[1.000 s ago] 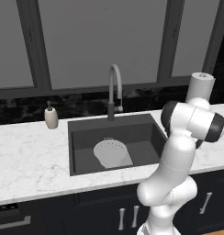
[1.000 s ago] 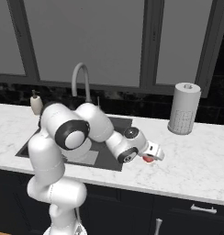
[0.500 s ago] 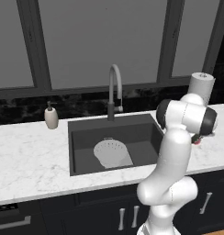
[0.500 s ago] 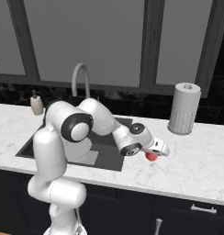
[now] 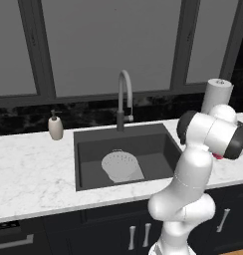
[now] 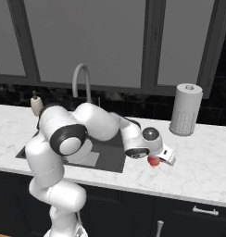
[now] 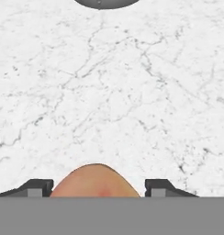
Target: Put the colander in the sink, put the peach in the colander, and turn on the sink faucet and pour water over the colander.
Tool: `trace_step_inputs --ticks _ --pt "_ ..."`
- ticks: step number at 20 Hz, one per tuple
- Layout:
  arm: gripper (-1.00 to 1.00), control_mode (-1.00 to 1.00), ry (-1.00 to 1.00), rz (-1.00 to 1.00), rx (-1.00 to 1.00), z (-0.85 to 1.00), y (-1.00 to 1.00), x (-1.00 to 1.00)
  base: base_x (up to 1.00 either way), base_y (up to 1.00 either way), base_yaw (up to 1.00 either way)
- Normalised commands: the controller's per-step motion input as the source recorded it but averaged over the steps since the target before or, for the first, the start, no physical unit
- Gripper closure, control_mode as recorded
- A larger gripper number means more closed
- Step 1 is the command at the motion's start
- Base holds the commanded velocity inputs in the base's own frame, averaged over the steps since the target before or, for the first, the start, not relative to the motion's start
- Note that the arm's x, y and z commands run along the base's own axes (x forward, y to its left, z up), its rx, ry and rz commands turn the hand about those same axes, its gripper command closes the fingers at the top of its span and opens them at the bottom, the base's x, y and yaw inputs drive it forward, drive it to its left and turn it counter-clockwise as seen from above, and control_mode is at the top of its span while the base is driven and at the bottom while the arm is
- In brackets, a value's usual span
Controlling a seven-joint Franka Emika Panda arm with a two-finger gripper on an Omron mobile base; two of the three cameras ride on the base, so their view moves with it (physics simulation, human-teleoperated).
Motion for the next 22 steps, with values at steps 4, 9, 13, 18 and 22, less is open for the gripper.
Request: trace_step_inputs --ticks 4,9,13,18,22 --pt "1.0 -1.0 0.0 -0.12 0.4 0.99 0.0 -0.23 0.0 0.0 0.0" --pt "1.0 -1.0 0.1 -0.03 0.3 1.0 0.25 -0.01 0.0 0.0 0.0" --pt "1.0 -1.0 0.04 -0.03 0.23 0.93 0.52 -0.17 0.0 0.0 0.0" --pt "1.0 -1.0 0.01 0.0 0.16 0.33 0.81 -0.35 0.0 0.0 0.0" --pt "1.0 -1.0 -0.01 0.0 0.04 0.0 0.99 -0.19 0.0 0.0 0.0"
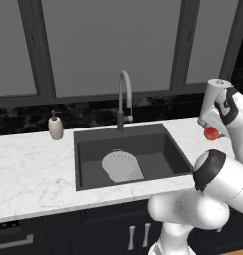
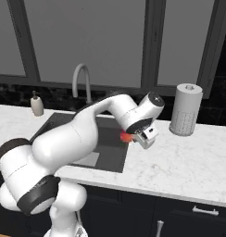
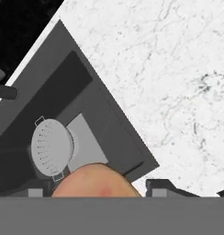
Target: Put the colander in the sink, put the peach in the colander, and turn on the sink faucet and pour water over the colander.
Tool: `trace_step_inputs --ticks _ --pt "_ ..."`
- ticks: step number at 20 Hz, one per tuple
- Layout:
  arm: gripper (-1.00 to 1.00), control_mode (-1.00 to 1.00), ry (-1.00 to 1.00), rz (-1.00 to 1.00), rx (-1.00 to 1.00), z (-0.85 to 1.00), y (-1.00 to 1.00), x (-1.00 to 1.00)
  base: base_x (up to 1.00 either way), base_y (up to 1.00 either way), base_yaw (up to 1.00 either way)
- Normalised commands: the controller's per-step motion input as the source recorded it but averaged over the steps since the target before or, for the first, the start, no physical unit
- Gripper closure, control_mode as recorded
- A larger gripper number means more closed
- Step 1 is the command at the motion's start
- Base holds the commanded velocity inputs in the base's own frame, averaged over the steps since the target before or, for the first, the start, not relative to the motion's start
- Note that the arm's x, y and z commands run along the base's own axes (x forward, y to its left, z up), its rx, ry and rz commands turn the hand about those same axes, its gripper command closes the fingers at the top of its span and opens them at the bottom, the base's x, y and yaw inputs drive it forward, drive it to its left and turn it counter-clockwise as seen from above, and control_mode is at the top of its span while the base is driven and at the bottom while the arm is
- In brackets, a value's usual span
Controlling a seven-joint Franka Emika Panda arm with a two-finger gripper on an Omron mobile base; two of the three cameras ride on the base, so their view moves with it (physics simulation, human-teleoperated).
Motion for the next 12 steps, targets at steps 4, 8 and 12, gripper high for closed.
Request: trace_step_inputs --ticks 4,8,12 --pt "1.0 -1.0 -0.22 0.0 -0.02 0.0 1.0 0.03 0.0 0.0 0.0" --pt "1.0 -1.0 -0.17 0.0 -0.08 0.0 1.0 0.44 0.0 0.0 0.0" --pt "1.0 -1.0 -0.05 0.0 -0.17 -0.01 1.0 0.7 0.0 0.0 0.0"
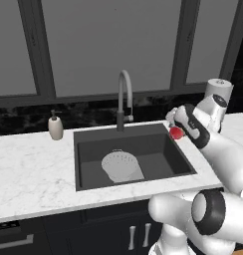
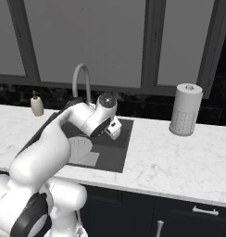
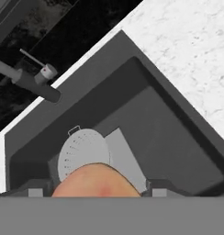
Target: Put the colander in the sink, put the peach in the colander, and turn on the sink faucet and pour water over the colander.
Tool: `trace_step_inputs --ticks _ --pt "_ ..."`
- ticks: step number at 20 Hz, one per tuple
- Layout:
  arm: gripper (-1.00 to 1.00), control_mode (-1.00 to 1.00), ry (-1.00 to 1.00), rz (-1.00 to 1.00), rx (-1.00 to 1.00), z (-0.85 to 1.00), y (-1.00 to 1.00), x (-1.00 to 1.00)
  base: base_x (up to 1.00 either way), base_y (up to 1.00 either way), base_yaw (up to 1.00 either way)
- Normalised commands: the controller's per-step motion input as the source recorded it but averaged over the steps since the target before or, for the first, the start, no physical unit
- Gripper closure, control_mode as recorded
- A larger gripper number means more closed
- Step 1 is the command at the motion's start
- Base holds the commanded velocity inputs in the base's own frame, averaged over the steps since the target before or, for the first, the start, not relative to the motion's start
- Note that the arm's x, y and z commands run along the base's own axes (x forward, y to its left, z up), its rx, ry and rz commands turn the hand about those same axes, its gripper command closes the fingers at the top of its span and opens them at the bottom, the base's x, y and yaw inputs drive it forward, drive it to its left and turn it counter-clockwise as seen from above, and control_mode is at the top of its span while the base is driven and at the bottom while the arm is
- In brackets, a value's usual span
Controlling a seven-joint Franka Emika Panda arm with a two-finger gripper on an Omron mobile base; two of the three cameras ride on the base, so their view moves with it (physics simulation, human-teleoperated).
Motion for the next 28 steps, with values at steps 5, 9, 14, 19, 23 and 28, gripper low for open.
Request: trace_step_inputs --ticks 5,9,14,19,23,28 --pt "1.0 -1.0 0.0 -0.07 -0.23 -0.14 1.0 0.75 0.0 0.0 0.0" --pt "1.0 -1.0 0.04 -0.12 -0.24 -0.22 1.0 0.79 0.0 0.0 0.0" --pt "1.0 -1.0 0.0 -0.13 -0.29 -0.39 0.93 0.51 0.0 0.0 0.0" --pt "1.0 -1.0 0.13 -0.08 -0.25 -0.53 0.72 0.36 0.0 0.0 0.0" --pt "1.0 -1.0 0.44 -0.01 -0.09 -0.57 0.36 0.39 0.0 0.0 0.0" --pt "1.0 -1.0 0.48 -0.01 0.0 -0.22 0.11 0.79 0.0 0.0 0.0"
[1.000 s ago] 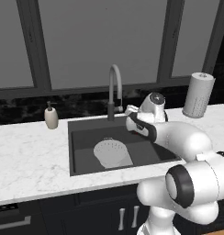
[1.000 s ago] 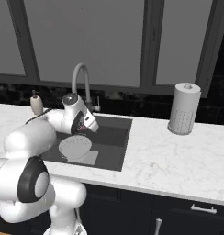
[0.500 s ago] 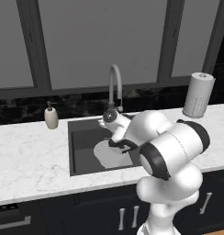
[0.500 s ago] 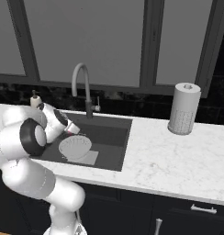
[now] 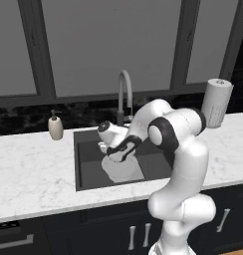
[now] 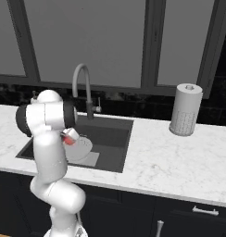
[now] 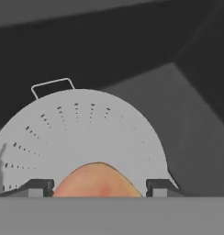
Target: Put the colander in the sink, put the peach in the colander, and turn on the sink faucet and pour water over the colander.
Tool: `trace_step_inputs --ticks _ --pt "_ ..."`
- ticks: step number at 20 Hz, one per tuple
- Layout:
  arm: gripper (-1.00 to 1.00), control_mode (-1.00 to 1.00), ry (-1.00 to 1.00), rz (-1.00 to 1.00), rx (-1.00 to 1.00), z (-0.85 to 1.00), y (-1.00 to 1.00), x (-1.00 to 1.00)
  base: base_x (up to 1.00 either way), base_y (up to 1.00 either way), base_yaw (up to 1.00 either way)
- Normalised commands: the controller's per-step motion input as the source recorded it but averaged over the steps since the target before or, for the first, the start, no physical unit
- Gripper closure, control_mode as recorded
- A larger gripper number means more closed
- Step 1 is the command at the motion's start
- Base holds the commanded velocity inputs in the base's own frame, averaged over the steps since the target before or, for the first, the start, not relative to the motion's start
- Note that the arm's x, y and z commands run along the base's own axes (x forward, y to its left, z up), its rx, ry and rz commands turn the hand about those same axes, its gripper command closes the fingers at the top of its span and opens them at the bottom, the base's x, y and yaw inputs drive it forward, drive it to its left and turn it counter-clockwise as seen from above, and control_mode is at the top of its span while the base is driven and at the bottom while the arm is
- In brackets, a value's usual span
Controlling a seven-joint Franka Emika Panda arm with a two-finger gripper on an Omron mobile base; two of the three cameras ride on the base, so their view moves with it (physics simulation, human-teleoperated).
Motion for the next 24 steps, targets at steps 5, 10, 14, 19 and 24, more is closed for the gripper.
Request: trace_step_inputs --ticks 5,10,14,19,24 --pt "1.0 -1.0 0.21 -0.03 -0.02 -0.29 0.19 0.75 0.0 0.0 0.0" --pt "1.0 -1.0 0.0 -0.06 -0.07 -0.76 0.15 0.26 0.0 0.0 0.0" --pt "1.0 -1.0 0.0 -0.05 -0.01 -0.78 -0.03 -0.09 0.0 0.0 0.0" --pt "1.0 -1.0 0.06 -0.06 0.0 -0.71 -0.09 0.05 0.0 0.0 0.0" --pt "-1.0 -1.0 0.0 -0.05 0.0 -0.59 -0.05 0.0 0.0 0.0 0.0"
